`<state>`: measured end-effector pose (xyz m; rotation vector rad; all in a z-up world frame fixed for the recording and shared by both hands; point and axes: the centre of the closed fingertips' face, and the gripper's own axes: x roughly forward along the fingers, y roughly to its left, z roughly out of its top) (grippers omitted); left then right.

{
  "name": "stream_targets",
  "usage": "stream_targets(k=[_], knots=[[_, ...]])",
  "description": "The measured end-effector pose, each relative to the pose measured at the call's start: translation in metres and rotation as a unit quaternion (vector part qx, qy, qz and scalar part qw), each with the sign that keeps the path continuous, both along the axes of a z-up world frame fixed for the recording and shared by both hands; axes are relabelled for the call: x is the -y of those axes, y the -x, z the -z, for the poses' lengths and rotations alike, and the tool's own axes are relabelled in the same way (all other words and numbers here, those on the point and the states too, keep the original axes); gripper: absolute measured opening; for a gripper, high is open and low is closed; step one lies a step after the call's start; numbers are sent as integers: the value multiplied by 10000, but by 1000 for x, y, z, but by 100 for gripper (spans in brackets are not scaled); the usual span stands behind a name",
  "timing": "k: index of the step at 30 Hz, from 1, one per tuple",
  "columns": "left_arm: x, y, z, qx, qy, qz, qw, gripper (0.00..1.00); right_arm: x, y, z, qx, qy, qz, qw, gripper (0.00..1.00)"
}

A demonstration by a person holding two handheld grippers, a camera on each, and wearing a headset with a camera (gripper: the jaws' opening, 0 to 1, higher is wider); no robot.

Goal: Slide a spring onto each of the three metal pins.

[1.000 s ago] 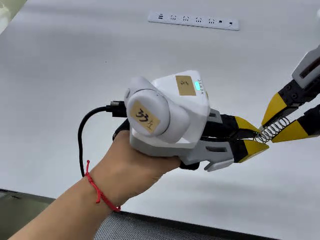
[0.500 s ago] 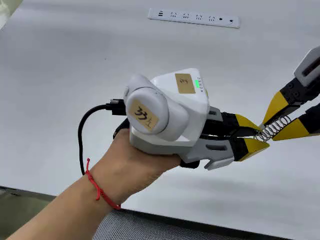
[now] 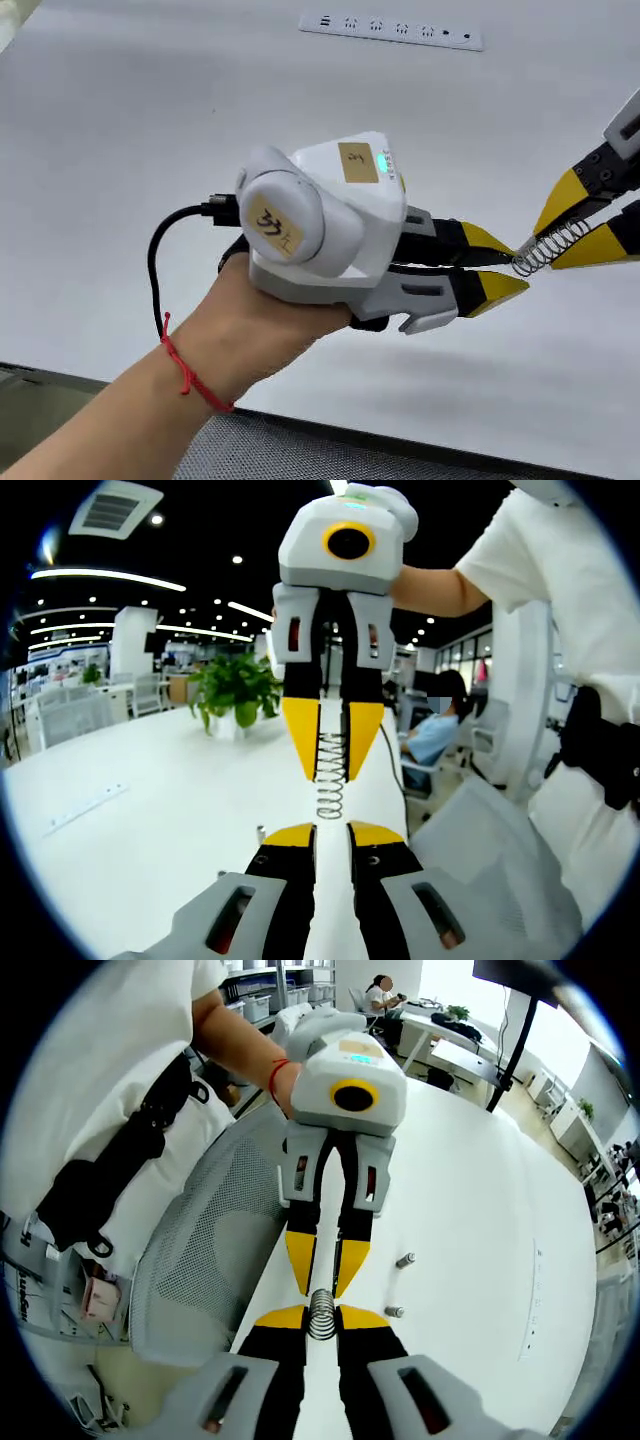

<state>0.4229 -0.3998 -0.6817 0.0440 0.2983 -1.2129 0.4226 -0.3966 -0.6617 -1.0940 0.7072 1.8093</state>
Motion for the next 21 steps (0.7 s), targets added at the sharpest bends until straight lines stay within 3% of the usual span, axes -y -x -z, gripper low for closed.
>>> stream_targets(k=[10,21], knots=[[-28,-1,9,6,-119,-331,9994,21,10,-15,-1,15,-67,422,9991,12],[-69,-9,17,132,-284,-868,9957,41,37,-43,15,192,203,965,9949,12]])
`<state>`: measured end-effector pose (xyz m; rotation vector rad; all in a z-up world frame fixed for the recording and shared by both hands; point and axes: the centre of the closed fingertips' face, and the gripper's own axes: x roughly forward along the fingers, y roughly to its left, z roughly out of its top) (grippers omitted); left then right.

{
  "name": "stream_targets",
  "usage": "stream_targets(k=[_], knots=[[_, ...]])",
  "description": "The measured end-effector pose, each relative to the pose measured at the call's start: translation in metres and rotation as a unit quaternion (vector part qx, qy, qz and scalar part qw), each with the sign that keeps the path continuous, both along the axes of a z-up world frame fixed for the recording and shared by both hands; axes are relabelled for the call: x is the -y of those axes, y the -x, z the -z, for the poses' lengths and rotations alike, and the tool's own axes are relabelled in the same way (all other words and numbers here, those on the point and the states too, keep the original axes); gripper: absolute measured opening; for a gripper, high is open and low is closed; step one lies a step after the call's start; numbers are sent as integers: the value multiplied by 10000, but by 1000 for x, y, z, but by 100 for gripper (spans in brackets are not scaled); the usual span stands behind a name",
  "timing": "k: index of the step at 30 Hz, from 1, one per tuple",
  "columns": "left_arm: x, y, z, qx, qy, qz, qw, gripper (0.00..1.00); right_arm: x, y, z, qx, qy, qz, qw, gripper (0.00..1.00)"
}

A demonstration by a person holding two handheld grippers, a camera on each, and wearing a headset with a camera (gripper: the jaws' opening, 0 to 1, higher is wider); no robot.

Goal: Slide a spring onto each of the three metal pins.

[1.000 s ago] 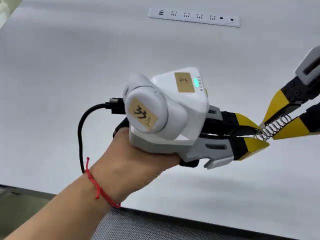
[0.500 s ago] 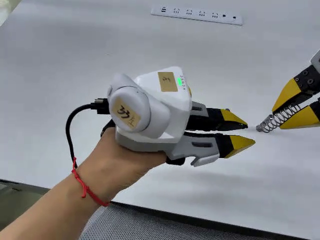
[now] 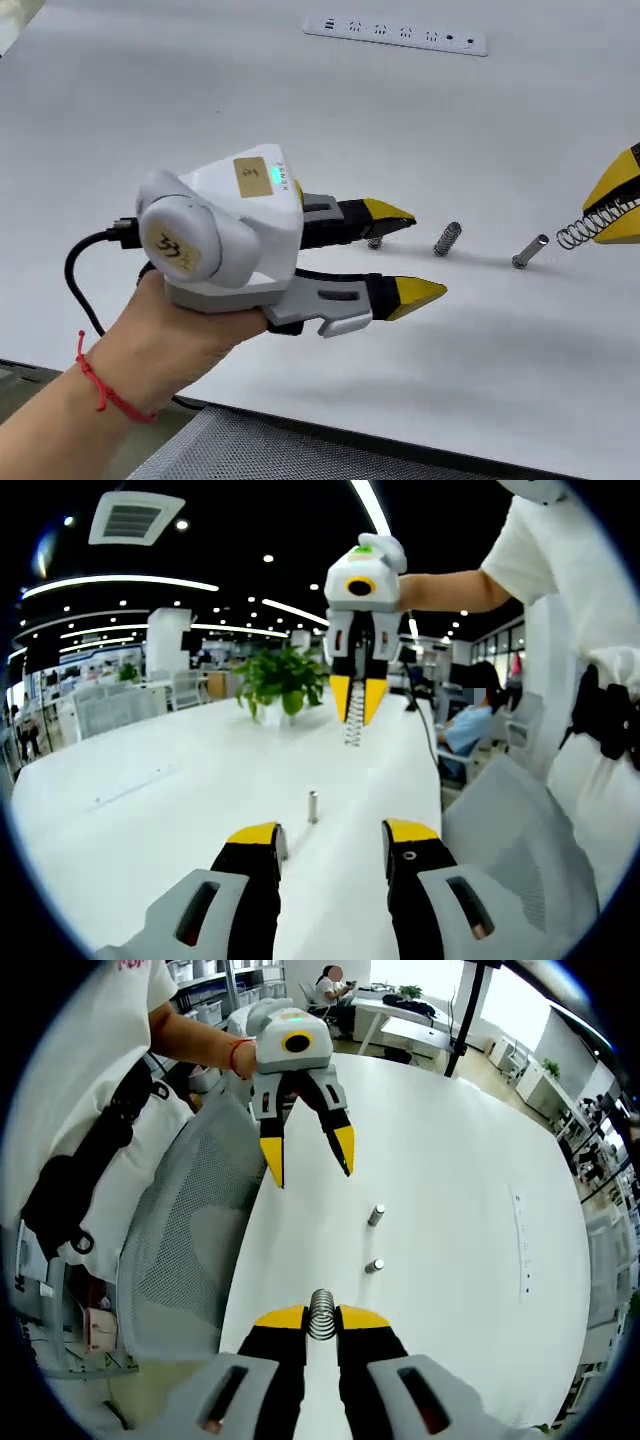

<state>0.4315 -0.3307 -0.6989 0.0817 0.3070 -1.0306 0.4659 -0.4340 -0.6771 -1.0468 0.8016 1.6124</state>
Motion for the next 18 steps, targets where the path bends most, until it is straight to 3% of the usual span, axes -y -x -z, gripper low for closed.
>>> stream_targets(k=[10,18], knots=[[-28,-4,9,67,-71,-278,9996,60,17,-25,20,113,261,422,9987,12],[-39,-5,22,-25,-81,-359,9993,75,20,-39,40,155,431,556,9974,12]])
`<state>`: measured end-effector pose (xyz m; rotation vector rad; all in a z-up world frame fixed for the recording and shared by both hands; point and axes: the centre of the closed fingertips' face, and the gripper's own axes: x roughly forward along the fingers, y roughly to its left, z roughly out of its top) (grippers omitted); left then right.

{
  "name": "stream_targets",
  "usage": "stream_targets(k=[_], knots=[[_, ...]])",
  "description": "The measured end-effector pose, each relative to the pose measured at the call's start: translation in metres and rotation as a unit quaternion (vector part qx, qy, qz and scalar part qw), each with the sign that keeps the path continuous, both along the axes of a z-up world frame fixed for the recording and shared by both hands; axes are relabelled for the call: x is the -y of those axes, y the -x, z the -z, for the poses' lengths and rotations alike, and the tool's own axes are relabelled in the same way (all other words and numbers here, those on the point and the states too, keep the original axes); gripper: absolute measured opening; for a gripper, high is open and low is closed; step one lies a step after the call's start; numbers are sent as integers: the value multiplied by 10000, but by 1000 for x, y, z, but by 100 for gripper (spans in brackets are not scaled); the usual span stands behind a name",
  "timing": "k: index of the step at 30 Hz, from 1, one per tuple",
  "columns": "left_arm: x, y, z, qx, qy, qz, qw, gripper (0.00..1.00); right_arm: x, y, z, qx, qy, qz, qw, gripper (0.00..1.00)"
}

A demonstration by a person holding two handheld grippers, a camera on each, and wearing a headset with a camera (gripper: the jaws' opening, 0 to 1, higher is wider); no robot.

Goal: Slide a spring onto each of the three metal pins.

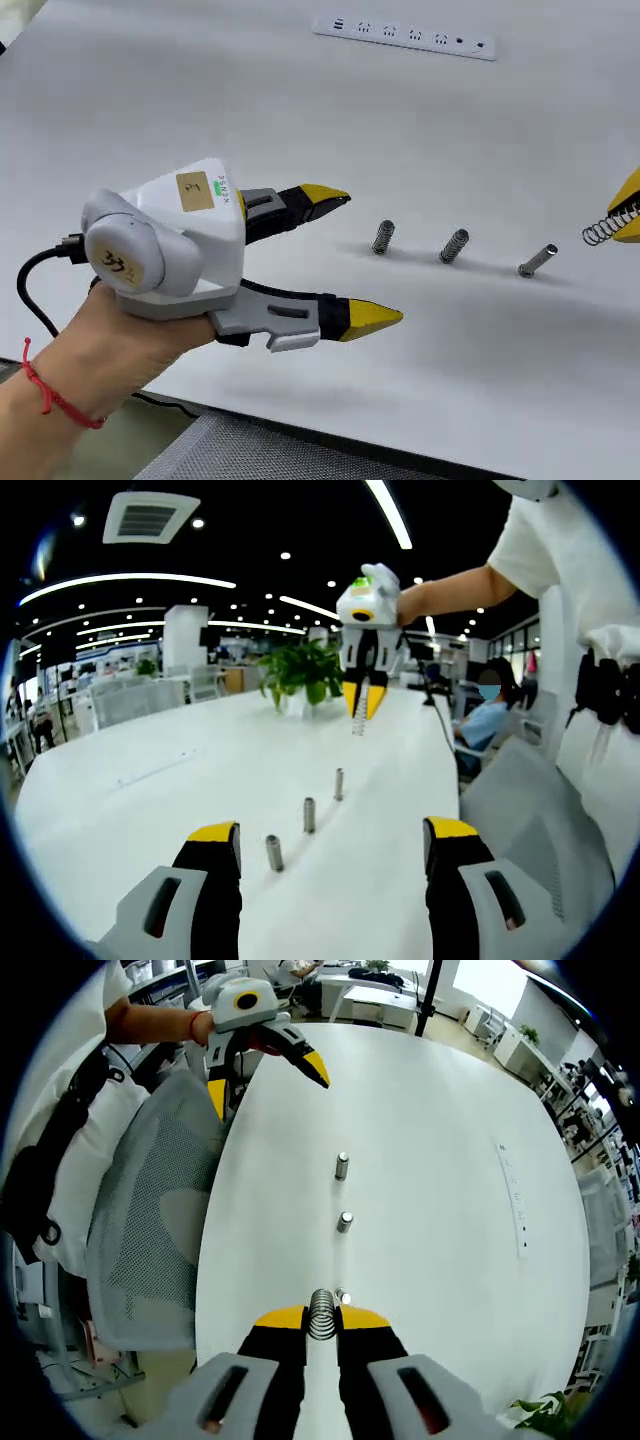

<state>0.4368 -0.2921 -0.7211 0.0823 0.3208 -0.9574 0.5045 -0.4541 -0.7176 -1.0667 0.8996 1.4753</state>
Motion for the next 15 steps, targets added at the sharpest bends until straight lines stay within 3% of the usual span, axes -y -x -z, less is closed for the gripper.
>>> stream_targets(k=[5,15], knots=[[-3,1,11,-136,-33,-10,9999,86,0,-7,9,4,42,100,9999,12],[-7,0,15,-158,40,-81,9998,99,-1,-23,34,-48,180,169,9997,12]])
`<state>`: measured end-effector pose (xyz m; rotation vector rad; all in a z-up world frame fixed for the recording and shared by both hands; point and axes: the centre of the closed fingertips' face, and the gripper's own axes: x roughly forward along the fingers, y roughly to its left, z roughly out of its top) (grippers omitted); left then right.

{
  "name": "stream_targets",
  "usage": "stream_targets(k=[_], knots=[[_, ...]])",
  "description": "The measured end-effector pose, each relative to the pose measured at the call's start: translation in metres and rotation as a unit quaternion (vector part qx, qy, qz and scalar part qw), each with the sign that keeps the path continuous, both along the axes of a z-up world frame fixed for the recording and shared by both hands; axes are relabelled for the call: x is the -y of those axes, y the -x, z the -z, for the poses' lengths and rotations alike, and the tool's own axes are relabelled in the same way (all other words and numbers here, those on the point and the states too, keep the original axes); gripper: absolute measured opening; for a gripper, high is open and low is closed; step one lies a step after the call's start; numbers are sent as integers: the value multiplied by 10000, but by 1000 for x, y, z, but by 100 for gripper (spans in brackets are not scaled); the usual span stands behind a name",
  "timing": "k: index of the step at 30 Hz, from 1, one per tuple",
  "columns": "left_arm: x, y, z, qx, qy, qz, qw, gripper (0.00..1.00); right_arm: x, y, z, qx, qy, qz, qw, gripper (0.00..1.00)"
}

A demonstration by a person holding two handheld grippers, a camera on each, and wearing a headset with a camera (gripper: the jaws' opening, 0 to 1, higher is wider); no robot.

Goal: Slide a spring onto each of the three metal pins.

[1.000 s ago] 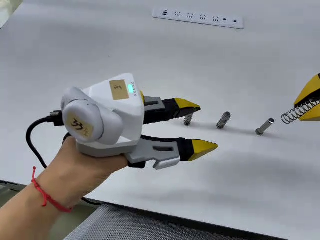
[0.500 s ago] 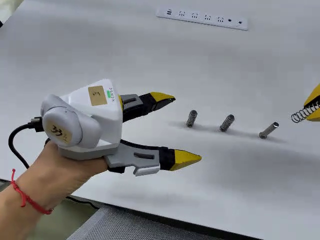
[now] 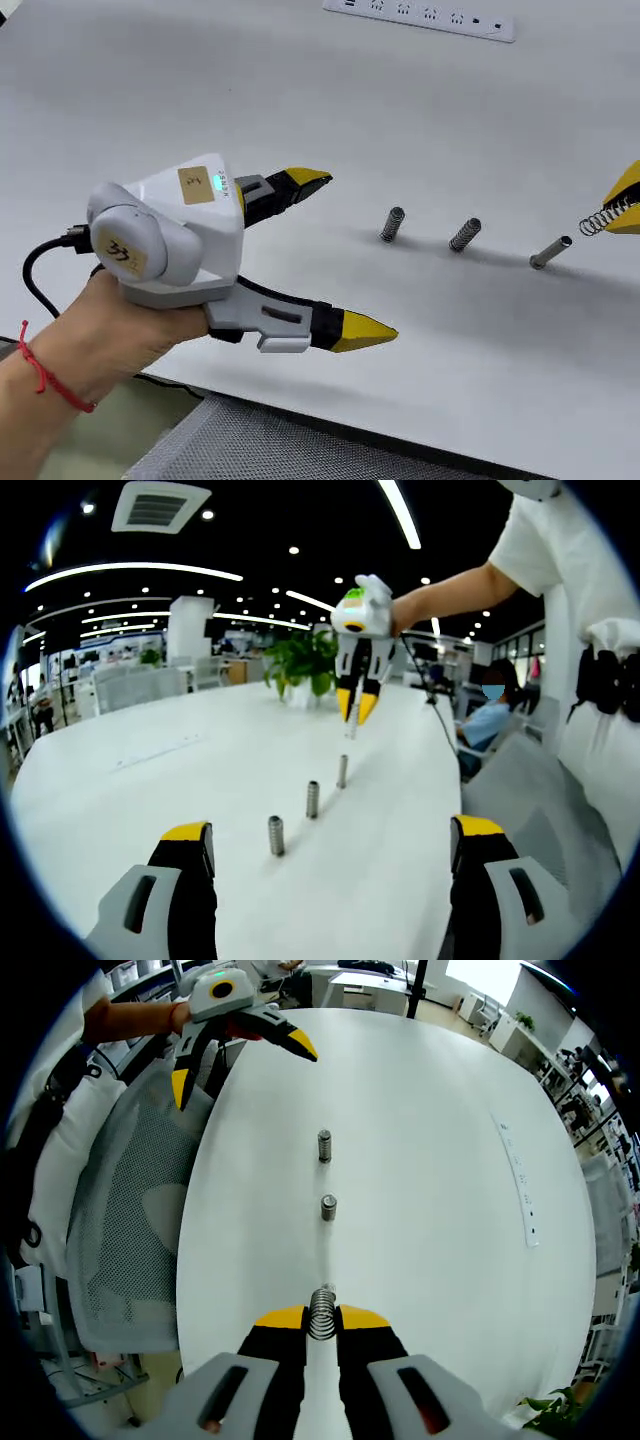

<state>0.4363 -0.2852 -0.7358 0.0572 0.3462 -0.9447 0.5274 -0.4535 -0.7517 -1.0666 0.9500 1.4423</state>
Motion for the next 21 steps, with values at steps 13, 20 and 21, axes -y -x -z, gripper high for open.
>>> stream_targets(k=[13,20,21], knots=[[-3,-1,4,-41,61,1,10000,100,4,-6,17,-81,151,9,9999,12],[-2,-2,2,-49,117,-22,9999,100,7,-8,24,-119,201,24,9997,12],[-2,-3,2,-44,121,-23,9999,100,7,-8,24,-123,206,23,9997,12]])
